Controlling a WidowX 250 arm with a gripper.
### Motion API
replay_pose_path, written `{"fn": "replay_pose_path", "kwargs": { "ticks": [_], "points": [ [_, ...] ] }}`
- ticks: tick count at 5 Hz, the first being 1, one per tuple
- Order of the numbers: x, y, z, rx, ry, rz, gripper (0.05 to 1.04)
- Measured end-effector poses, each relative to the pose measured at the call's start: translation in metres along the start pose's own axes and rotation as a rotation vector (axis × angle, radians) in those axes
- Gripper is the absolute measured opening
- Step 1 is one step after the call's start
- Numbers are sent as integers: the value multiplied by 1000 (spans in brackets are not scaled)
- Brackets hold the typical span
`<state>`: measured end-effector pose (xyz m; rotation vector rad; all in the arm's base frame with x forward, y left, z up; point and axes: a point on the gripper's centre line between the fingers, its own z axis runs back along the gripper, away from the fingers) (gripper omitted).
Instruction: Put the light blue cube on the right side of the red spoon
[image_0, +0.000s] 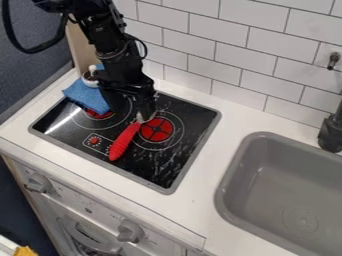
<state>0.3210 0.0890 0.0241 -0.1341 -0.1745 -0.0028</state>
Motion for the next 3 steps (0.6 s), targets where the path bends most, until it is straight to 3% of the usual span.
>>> {"fn": "replay_pose_path", "kwargs": {
  "ticks": [1,3],
  "points": [
    [-4,0,-10,-11,32,10,1001],
    [31,21,-25,25,25,64,1001]
  ]
}}
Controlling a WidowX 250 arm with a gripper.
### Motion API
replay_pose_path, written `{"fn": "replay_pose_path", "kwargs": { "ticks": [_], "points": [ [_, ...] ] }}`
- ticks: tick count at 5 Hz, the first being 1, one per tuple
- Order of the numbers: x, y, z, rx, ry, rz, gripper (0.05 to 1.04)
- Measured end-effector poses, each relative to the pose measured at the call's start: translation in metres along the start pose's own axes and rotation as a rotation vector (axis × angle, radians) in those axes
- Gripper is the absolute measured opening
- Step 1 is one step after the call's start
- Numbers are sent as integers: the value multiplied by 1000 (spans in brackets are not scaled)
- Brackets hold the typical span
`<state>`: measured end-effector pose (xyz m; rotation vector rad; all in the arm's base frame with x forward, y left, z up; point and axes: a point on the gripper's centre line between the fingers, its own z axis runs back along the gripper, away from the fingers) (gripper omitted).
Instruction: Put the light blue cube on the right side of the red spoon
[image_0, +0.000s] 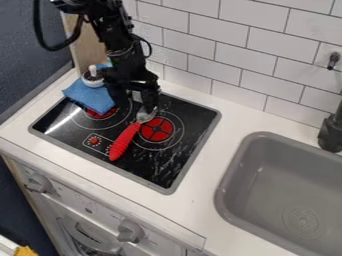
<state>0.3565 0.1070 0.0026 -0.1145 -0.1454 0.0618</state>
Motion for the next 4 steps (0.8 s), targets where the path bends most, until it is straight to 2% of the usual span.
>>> {"fn": "replay_pose_path", "kwargs": {
  "ticks": [2,3,4],
  "points": [
    [32,16,-4,48,-22,30,1001],
    [42,20,-8,76,-9,37,1001],
    [48,24,-19,76,10,44,964]
  ]
}}
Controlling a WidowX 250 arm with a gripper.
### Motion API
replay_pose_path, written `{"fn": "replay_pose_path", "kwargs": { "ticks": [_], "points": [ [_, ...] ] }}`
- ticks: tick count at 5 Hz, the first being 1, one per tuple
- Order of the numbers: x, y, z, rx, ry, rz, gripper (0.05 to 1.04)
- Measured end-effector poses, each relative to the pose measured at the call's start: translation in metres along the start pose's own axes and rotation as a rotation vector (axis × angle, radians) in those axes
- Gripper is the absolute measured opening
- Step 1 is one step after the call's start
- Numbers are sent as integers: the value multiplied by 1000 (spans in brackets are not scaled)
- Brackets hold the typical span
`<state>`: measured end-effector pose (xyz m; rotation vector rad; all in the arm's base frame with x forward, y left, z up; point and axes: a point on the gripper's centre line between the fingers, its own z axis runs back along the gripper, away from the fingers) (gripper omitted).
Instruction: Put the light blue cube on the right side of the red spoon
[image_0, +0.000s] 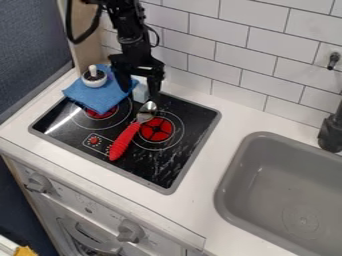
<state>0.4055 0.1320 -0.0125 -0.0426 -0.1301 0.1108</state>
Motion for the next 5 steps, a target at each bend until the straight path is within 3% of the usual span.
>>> {"fn": "replay_pose_path", "kwargs": {
  "ticks": [2,4,5],
  "points": [
    [6,-2,-4,12,-18,20,437],
    [-3,-6,-6,6,-25,19,436],
    [-22,-13,8,-12,-30,36,436]
  ]
}}
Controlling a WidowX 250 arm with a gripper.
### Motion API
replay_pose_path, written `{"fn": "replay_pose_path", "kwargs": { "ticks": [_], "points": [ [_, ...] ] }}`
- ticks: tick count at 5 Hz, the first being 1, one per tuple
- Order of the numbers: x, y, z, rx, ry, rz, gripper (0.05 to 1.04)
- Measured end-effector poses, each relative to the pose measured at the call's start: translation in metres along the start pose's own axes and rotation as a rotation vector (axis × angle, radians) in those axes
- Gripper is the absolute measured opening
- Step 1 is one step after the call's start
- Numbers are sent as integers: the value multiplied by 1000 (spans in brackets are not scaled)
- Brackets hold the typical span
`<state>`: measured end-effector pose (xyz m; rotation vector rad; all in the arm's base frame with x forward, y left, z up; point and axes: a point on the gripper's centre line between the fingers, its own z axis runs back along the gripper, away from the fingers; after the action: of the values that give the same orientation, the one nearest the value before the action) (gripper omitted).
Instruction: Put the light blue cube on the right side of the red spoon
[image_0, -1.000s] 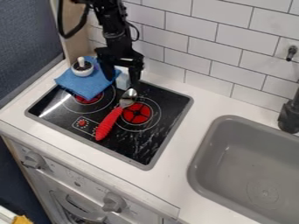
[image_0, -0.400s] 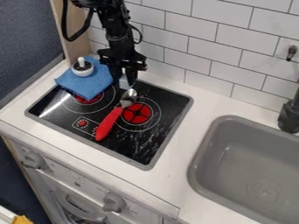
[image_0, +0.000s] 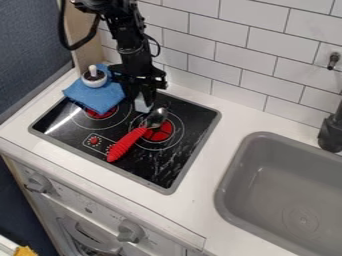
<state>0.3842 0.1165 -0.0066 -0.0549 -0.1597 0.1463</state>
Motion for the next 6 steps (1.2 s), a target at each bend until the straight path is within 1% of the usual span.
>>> {"fn": "replay_pose_path", "kwargs": {
  "ticks": [1,2,3,4,5,6],
  "points": [
    [-1,-7,43,-4,-94,7,436],
    [-19,-7,67,12,-129,34,436],
    [-42,0,80,33,-140,83,436],
    [-68,-2,76,8,-122,98,436],
    [-83,-16,63,-19,-92,49,436],
    [-89,-29,55,-21,-81,-3,436]
  ]
}}
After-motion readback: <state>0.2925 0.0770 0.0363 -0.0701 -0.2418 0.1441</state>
